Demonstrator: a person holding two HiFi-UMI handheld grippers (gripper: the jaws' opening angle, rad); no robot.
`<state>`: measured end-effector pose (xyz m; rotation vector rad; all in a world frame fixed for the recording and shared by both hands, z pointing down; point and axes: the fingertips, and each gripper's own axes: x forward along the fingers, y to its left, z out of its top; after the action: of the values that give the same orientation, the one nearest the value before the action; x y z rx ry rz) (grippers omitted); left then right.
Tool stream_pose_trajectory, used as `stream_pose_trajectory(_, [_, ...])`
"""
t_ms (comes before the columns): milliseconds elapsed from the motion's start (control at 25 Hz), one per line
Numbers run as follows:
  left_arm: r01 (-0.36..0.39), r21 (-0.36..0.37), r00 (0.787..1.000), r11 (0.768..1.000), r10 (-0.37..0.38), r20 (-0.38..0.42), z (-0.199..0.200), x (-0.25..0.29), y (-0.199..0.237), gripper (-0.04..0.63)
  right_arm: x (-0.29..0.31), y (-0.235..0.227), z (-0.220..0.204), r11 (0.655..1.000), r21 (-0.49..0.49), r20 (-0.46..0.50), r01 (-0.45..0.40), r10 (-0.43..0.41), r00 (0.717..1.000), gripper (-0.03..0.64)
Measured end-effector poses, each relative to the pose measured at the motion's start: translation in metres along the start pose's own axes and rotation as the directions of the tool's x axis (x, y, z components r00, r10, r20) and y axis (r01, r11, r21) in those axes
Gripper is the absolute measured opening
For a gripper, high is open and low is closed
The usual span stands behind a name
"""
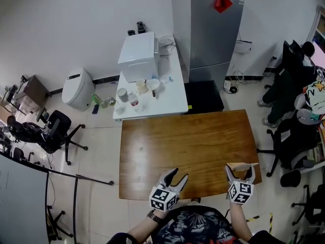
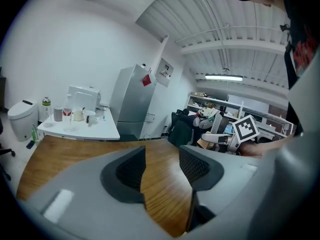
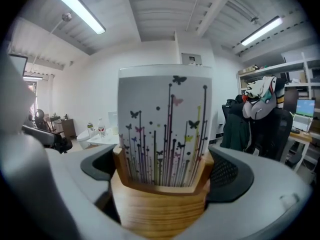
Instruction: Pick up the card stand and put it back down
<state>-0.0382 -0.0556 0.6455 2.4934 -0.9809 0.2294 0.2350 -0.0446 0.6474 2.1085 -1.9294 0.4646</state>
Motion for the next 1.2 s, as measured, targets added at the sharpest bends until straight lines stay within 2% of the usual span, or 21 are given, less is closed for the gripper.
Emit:
stream_pose_trajectory(120, [-0.009,0.000,1.000,1.000,0.009,0.010,0.001,0.000,0.005,0.209,0.005,0.013,-0.001,0.999,-0.015,-0.004,-0.033,0.033,0.999,0.540])
stream_pose_trajectory(280, [-0.094,-0.035,0.994,0.995,0.096,0.049,-0.002,-0.018,0.019,0.201,0.022,0.062,-0.030,0.981,-0.037,-0.071,-0.193,0.190,0.979,0.540])
stream_pose_trajectory(400, [-0.206,-0.086,0.976,0.975,0.212,0.059,-0.010,-0.050,0.039,0.197,0.055,0.129,-0.070,0.936,-0.098,-0.140,-0.338,0.324,0.936,0.540])
stream_pose_trajectory(480, [-0.289,-0.111,0.953,0.951,0.296,0.055,-0.018,-0.081,0.052,0.191,0.080,0.183,-0.099,0.888,-0.129,-0.193,-0.442,0.415,0.889,0.538])
stream_pose_trajectory(560, [-0.375,-0.138,0.922,0.917,0.384,0.043,-0.029,-0.116,0.063,0.186,0.104,0.238,-0.130,0.828,-0.147,-0.259,-0.541,0.495,0.829,0.538])
stream_pose_trajectory(640, [-0.460,-0.134,0.885,0.878,0.466,0.018,-0.040,-0.152,0.070,0.183,0.122,0.288,-0.158,0.765,-0.175,-0.329,-0.619,0.547,0.769,0.538])
stream_pose_trajectory(720, [-0.542,-0.124,0.838,0.831,0.545,-0.006,-0.046,-0.187,0.073,0.178,0.134,0.333,-0.180,0.709,-0.198,-0.390,-0.677,0.577,0.718,0.538])
stream_pose_trajectory(760, [-0.581,-0.130,0.811,0.804,0.585,-0.009,-0.047,-0.205,0.076,0.178,0.140,0.354,-0.190,0.686,-0.213,-0.411,-0.696,0.583,0.700,0.538])
stream_pose_trajectory(880, [-0.675,-0.170,0.728,0.718,0.685,0.001,-0.049,-0.251,0.086,0.172,0.164,0.405,-0.221,0.647,-0.265,-0.452,-0.715,0.572,0.685,0.538])
stream_pose_trajectory(920, [-0.693,-0.185,0.709,0.697,0.705,0.001,-0.051,-0.260,0.088,0.170,0.170,0.415,-0.228,0.644,-0.277,-0.459,-0.713,0.563,0.687,0.538])
stream_pose_trajectory(960, [-0.701,-0.197,0.699,0.685,0.715,-0.003,-0.053,-0.264,0.088,0.166,0.174,0.421,-0.234,0.644,-0.286,-0.465,-0.710,0.555,0.690,0.538])
stream_pose_trajectory(1040, [-0.697,-0.210,0.704,0.686,0.710,-0.014,-0.057,-0.260,0.092,0.161,0.179,0.428,-0.239,0.637,-0.287,-0.488,-0.716,0.546,0.681,0.538])
stream_pose_trajectory(1080, [-0.685,-0.211,0.715,0.697,0.698,-0.015,-0.057,-0.254,0.096,0.158,0.178,0.431,-0.239,0.625,-0.276,-0.509,-0.731,0.550,0.662,0.538])
stream_pose_trajectory(1160, [-0.646,-0.201,0.752,0.736,0.659,-0.003,-0.051,-0.235,0.103,0.158,0.166,0.428,-0.234,0.610,-0.214,-0.548,-0.763,0.572,0.611,0.540])
stream_pose_trajectory(1200, [-0.618,-0.189,0.776,0.763,0.631,0.008,-0.046,-0.222,0.105,0.158,0.159,0.416,-0.227,0.628,-0.167,-0.542,-0.760,0.586,0.602,0.541])
